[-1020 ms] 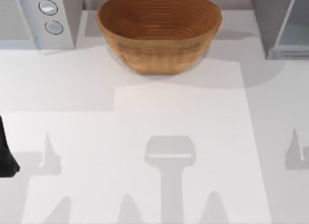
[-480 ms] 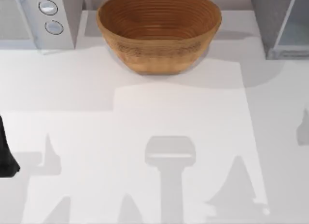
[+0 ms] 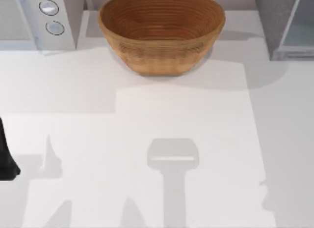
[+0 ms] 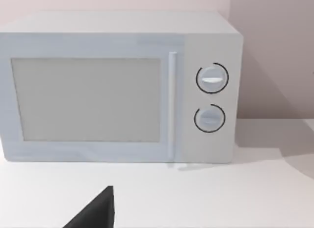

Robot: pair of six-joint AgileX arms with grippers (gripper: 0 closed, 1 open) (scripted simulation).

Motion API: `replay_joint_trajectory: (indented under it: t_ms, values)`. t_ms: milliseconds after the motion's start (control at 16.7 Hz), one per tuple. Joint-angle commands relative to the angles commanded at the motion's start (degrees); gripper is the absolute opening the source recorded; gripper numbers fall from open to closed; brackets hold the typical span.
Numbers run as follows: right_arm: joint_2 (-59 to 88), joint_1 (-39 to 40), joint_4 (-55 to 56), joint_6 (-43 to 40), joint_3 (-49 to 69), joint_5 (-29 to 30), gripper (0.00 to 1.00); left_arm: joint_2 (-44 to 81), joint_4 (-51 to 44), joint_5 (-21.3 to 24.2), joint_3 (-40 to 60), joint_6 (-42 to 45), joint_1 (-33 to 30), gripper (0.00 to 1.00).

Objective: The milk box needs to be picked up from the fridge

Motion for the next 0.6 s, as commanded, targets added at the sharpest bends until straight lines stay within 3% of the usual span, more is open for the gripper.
replay_joint_trajectory:
  t_ms: [240,600]
  values:
    - [8.8,-2.7,8.9,0.1,1.4,-2.7,1.00,0.0,0.0,0.0,0.0,0.0,0.0,1.00]
    - [9.7,-2.8,9.8,0.1,1.3,-2.9,1.00,0.0,0.0,0.0,0.0,0.0,0.0,1.00]
